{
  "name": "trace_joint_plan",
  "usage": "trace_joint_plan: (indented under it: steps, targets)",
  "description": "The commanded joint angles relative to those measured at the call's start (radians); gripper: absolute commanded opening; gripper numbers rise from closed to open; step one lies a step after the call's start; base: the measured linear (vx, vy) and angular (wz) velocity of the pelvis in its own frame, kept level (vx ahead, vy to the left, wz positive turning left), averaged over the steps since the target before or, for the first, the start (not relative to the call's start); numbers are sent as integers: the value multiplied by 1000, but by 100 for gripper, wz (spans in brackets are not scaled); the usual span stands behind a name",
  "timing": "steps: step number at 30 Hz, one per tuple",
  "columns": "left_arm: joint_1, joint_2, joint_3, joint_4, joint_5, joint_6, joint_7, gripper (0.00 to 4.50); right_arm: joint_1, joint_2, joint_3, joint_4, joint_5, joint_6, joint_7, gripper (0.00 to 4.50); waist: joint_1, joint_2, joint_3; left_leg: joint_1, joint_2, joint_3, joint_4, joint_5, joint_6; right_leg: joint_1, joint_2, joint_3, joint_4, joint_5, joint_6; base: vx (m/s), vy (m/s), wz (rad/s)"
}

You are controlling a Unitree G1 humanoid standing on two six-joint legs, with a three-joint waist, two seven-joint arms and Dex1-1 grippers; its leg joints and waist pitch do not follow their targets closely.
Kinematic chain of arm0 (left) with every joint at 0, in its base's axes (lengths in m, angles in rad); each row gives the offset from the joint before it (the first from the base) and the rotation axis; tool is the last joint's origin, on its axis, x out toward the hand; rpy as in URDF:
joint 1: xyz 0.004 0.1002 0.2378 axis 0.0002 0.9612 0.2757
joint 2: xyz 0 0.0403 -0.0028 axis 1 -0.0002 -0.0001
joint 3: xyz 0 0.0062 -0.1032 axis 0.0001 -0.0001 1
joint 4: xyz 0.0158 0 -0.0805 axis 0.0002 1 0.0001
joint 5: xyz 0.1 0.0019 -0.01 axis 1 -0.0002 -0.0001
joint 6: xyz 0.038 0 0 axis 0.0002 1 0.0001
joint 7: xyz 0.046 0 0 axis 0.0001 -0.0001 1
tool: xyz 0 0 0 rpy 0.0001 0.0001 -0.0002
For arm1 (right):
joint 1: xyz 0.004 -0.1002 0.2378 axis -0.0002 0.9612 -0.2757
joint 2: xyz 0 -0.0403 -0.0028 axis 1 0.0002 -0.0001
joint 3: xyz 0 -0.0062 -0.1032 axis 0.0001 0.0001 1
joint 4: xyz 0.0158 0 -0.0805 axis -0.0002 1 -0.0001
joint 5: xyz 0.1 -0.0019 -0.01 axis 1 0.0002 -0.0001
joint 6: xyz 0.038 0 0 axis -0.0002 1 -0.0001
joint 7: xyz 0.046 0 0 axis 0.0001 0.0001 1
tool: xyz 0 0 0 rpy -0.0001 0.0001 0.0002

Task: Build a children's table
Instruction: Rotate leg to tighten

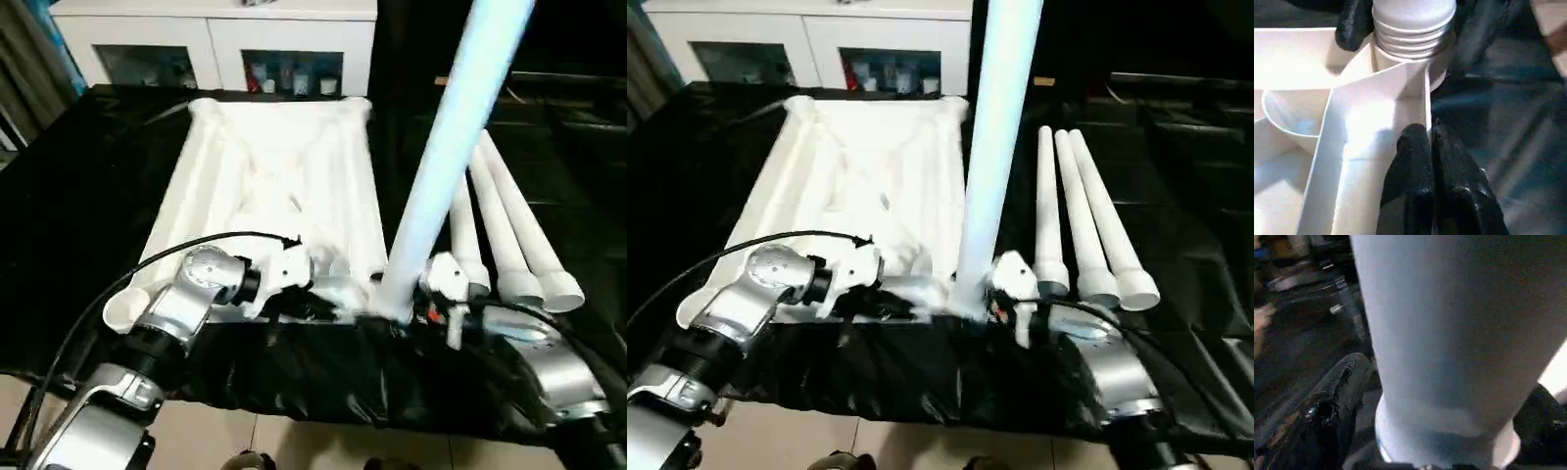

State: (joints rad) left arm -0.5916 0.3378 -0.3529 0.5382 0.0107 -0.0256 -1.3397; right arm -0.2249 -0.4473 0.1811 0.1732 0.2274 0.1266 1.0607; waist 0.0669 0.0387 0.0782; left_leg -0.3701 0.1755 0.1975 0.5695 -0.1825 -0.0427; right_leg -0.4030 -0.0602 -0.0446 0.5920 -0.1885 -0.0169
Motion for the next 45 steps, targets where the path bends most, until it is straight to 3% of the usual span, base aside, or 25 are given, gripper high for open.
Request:
trace_joint_plan:
  steps: [1, 9, 15, 22, 28, 32, 34, 37, 40, 45]
  targets:
    - [6, -7, -41, -25, -6, -15, -39, 0, 12, -3, 39, -20, 8, 11, 52, 389, 0, -6, -50, 10, 64, -25, -62, -195, 98, 47, -84, 47, -72, -170, -245, 0, 0, 0]
    - [11, 12, -46, -29, -27, -14, -100, 0, 6, -59, 67, -36, 7, 43, 132, 389, 1, -9, -46, 9, 62, -26, -62, -198, 95, 47, -85, 47, -76, -210, -236, 0, 0, 0]
    - [12, 20, -45, -32, -29, -11, -115, 0, 4, -64, 67, -34, 11, 47, 145, 324, 1, -9, -45, 9, 62, -26, -62, -201, 94, 45, -85, 47, -77, -219, -236, 0, 0, 0]
    - [8, 19, -44, -26, -28, -10, -112, 0, 7, -61, 70, -39, 18, 62, 150, 281, 2, -11, -47, 9, 63, -26, -62, -193, 92, 46, -85, 47, -75, -212, -237, 0, 0, 0]
    - [6, 11, -30, -17, -23, 3, -77, 0, 8, -11, 35, -16, 31, 63, 85, 276, 1, -10, -47, 8, 63, -26, -63, -198, 89, 45, -86, 47, -76, -230, -234, 0, 0, 0]
    - [-34, -43, 15, 39, 0, 54, 92, 0, -22, 106, -33, 65, -12, 37, -161, 276, -11, -10, -42, 12, 58, -27, -66, -246, 58, 38, -87, 47, -87, -323, -219, 0, 0, 0]
    - [-37, -50, 19, 44, -1, 58, 104, 0, -28, 119, -39, 79, -22, 36, -193, 275, -17, -13, -43, 11, 55, -33, -69, -260, 36, 43, -90, 46, -91, -382, -200, 0, 0, 0]
    - [-54, -77, 28, 60, 20, 88, 186, 0, -54, 176, -62, 147, -60, 27, -333, 275, -31, -11, -47, 8, 55, -32, -68, -238, 39, 44, -85, 48, -84, -299, -212, 0, 0, 0]
    - [-69, -119, 49, 74, 39, 142, 311, 0, -79, 253, -82, 197, -84, 43, -475, 274, -36, -10, -51, 8, 51, -28, -63, -207, 46, 44, -85, 48, -82, -255, -229, 0, 0, 0]
    - [-74, -173, 76, 71, 49, 192, 436, 0, -101, 330, -89, 240, -118, 38, -598, 274, -32, -5, -59, 8, 53, -26, -58, -150, 68, 49, -82, 46, -71, -134, -256, 0, 0, 0]
